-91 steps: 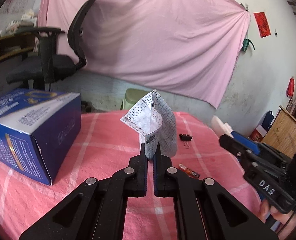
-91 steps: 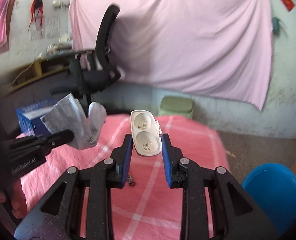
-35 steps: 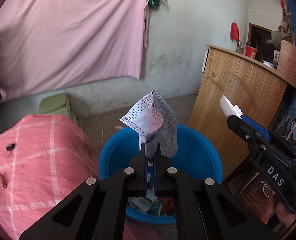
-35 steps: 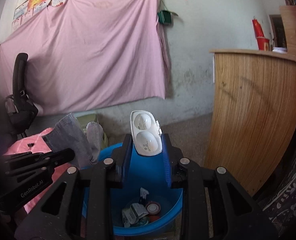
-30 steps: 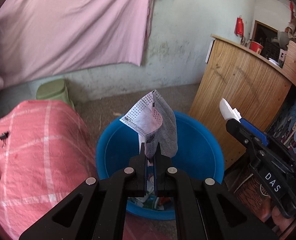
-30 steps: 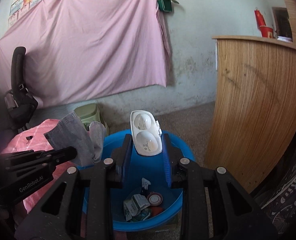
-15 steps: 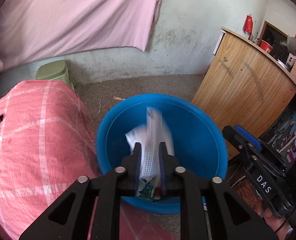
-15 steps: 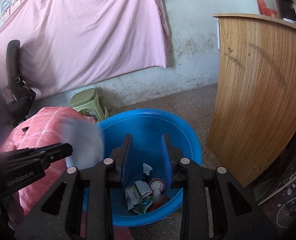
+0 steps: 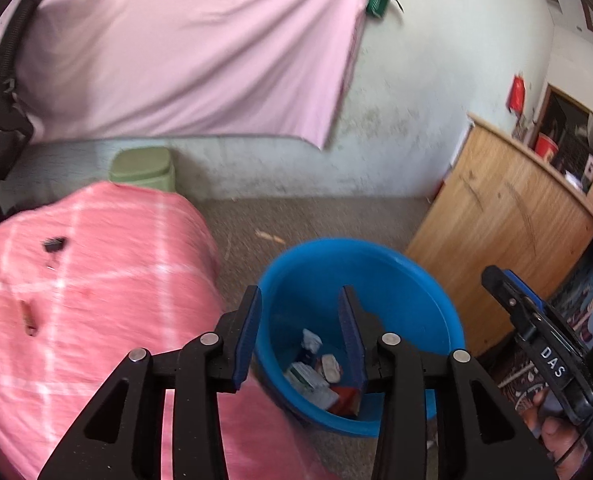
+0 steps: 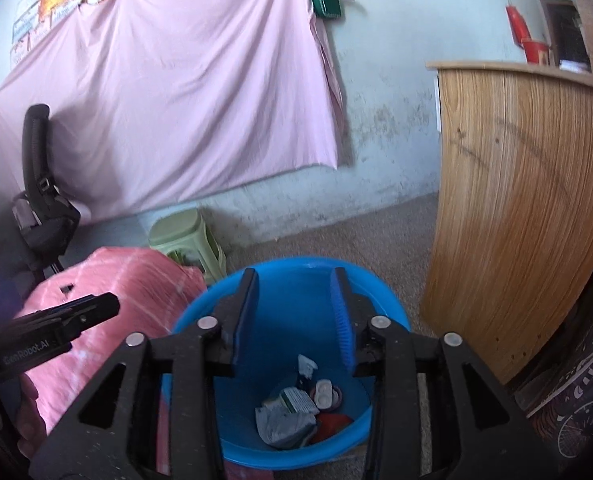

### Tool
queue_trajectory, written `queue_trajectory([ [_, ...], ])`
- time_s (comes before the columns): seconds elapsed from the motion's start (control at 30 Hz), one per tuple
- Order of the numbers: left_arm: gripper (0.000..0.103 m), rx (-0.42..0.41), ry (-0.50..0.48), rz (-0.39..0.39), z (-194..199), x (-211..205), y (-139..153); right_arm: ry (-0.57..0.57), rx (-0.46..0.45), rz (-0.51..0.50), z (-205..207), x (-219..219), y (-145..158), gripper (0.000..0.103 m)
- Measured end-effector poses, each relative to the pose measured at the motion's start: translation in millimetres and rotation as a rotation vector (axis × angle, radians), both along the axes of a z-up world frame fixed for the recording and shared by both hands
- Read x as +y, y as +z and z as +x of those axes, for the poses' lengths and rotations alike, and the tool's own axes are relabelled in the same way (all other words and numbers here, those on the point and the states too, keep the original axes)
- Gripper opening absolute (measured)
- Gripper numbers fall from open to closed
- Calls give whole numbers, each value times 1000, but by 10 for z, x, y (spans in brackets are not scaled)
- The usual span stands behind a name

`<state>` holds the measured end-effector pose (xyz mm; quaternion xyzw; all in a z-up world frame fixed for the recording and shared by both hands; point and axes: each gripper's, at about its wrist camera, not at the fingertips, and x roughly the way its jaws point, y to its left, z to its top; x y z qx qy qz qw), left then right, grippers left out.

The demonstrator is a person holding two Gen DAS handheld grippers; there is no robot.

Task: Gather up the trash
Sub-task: 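Move both tools back toward the table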

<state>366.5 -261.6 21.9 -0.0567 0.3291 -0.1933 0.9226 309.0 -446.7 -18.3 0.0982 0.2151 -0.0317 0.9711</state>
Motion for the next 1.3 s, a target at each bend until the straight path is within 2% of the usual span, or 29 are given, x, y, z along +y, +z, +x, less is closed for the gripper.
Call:
queue_trajectory([
  [0.13, 44, -81, 64, -12, -109, 261, 160, 15, -76, -4, -65, 134, 151, 76],
  [0.33, 59, -185, 166, 12, -282, 694, 341, 48, -188, -3, -125, 391, 355, 94],
  [0.4, 66, -207, 199, 22, -320, 835, 372, 63, -231, 2, -141, 495, 412, 99],
  [0.47, 84, -234, 250, 36, -372, 1002, 403, 80, -272, 4, -157, 606, 466, 103],
  [0.57, 91, -279, 317, 36, -483, 1244, 416, 109, -327, 5, -163, 794, 546, 103],
  [0.73, 97, -341, 404, 33, -583, 1688, 419, 172, -394, -3, -155, 1133, 617, 103],
  [0.93, 98, -363, 433, 50, -654, 2080, 362, 243, -433, -32, -126, 1509, 644, 103],
  [1.13, 98, -362, 475, 71, -752, 2370, 219, 315, -417, -65, -34, 1831, 584, 103],
  [1.3, 98, -322, 461, 97, -765, 2543, 51, 375, -351, -97, 134, 2046, 489, 103],
])
